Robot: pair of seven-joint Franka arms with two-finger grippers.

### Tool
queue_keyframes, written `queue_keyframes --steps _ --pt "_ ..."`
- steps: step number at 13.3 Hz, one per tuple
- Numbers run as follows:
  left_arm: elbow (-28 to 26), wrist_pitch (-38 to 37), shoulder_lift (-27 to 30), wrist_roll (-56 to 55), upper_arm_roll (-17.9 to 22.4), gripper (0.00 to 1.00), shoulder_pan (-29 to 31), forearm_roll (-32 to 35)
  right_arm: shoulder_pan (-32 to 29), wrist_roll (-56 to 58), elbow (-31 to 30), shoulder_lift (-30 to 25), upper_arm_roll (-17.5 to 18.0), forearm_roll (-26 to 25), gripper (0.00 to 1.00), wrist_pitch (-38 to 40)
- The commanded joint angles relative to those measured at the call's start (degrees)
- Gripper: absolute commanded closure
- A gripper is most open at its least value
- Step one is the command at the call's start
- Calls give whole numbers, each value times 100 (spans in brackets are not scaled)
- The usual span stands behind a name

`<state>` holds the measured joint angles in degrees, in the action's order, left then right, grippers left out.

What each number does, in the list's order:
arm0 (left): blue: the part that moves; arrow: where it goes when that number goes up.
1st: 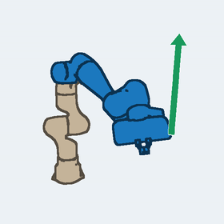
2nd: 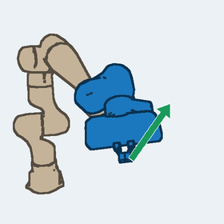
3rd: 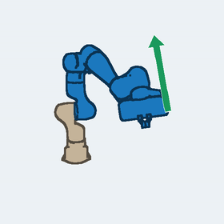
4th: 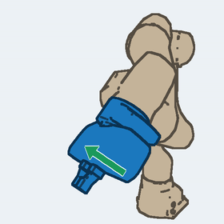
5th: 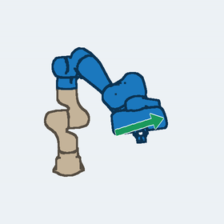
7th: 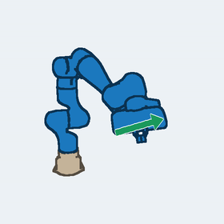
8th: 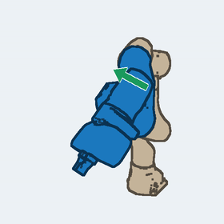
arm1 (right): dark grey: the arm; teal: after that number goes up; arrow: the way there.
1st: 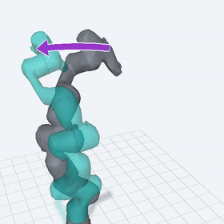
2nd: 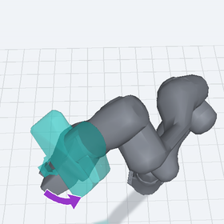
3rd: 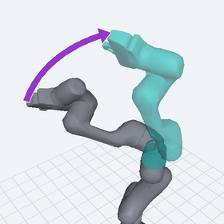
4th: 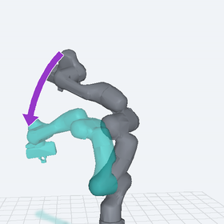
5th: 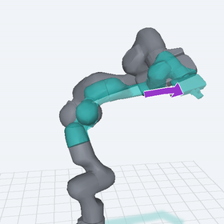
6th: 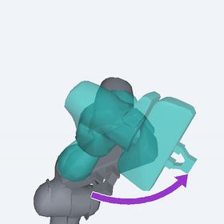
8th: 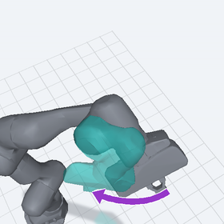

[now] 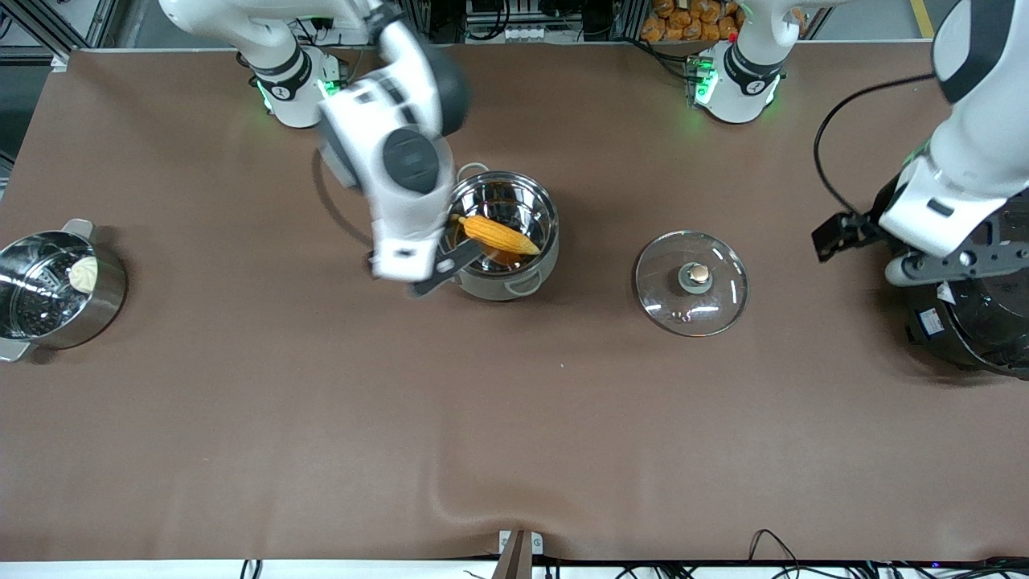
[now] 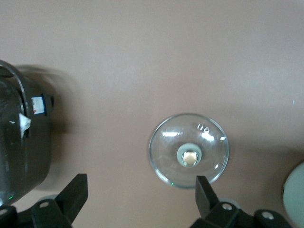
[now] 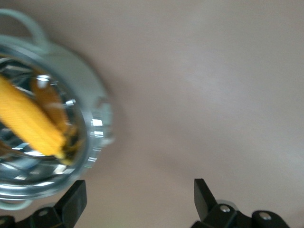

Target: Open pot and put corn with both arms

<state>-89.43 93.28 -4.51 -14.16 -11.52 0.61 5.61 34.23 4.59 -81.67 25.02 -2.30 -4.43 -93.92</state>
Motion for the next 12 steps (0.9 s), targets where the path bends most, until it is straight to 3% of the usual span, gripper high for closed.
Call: queue_keyframes --steps 1,3,5,9,12 --pt "-31 -230 222 429 -44 0 123 143 -792 147 -559 -653 116 109 0 -65" --pt "-66 -231 363 449 -53 0 272 55 -1363 618 -998 -1224 116 152 0 -83" --pt "-40 -231 354 519 -44 0 273 37 -2031 1008 -1499 -1874 11 625 0 -74" --pt "-40 -485 363 774 -52 0 203 -129 -2877 956 -2158 -3070 -156 654 0 -12" --pt "-31 -477 363 765 -52 0 88 -174 -3106 895 -2170 -3275 -340 654 0 84"
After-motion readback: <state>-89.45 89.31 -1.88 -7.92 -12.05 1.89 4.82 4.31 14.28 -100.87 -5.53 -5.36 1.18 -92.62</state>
